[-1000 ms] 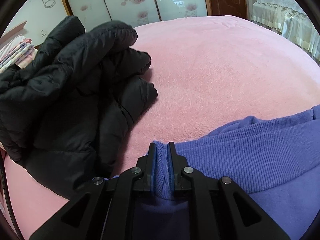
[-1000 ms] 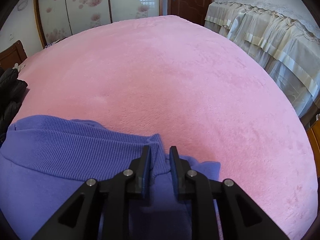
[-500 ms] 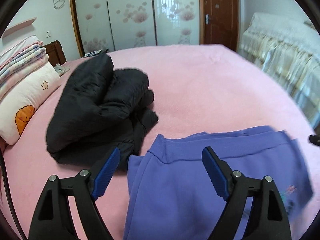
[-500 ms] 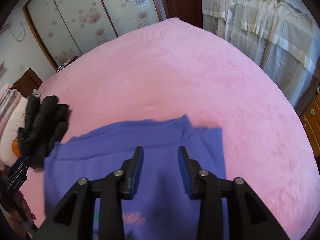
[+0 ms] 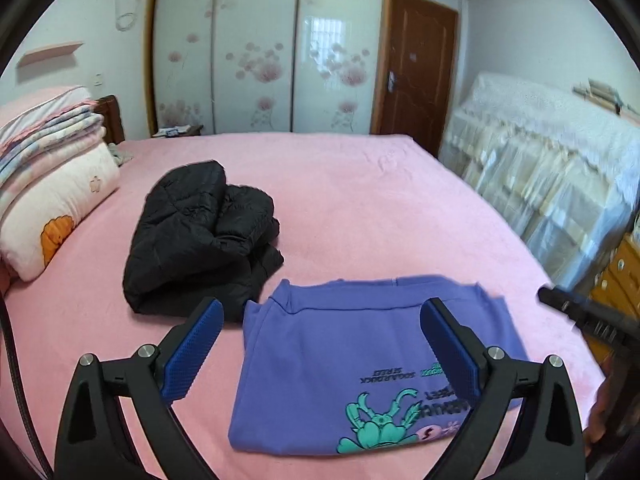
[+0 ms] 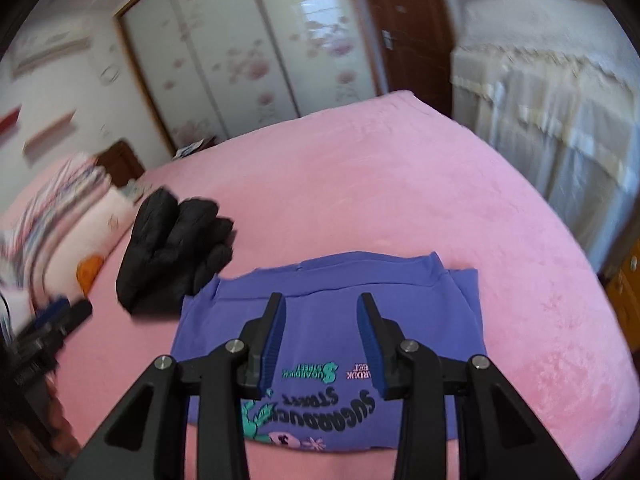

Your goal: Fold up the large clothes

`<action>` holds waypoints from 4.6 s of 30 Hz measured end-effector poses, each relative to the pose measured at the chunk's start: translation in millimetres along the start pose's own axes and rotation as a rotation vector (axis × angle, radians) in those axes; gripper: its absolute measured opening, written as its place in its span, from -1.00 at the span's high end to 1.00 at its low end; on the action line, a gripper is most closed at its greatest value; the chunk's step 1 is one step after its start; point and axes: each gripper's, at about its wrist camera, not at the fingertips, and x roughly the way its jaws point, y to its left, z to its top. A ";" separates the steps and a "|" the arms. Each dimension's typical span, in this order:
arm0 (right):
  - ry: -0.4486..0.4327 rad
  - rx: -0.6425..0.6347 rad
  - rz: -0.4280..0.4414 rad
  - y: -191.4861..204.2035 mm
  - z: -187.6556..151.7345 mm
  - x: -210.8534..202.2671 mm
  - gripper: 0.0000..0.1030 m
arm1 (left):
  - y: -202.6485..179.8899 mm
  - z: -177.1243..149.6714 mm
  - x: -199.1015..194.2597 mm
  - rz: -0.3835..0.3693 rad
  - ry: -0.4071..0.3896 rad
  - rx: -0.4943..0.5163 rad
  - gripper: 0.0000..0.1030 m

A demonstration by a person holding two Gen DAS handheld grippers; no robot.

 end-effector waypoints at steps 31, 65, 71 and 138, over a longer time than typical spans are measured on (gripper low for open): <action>-0.051 -0.123 0.010 35.1 -108.7 116.1 0.74 | 93.0 -227.8 136.2 -0.274 0.318 -0.723 -0.89; 0.024 -0.111 0.022 25.0 -130.8 185.9 0.82 | 78.1 -165.7 174.7 -0.132 0.122 -0.577 0.67; 0.034 -0.071 0.051 15.4 -129.3 188.0 0.84 | 19.8 -121.9 141.4 -0.149 -0.006 -0.387 0.69; 0.108 0.339 0.152 -199.7 -78.4 110.4 0.96 | -240.9 -130.4 112.4 -0.202 -0.023 0.351 0.58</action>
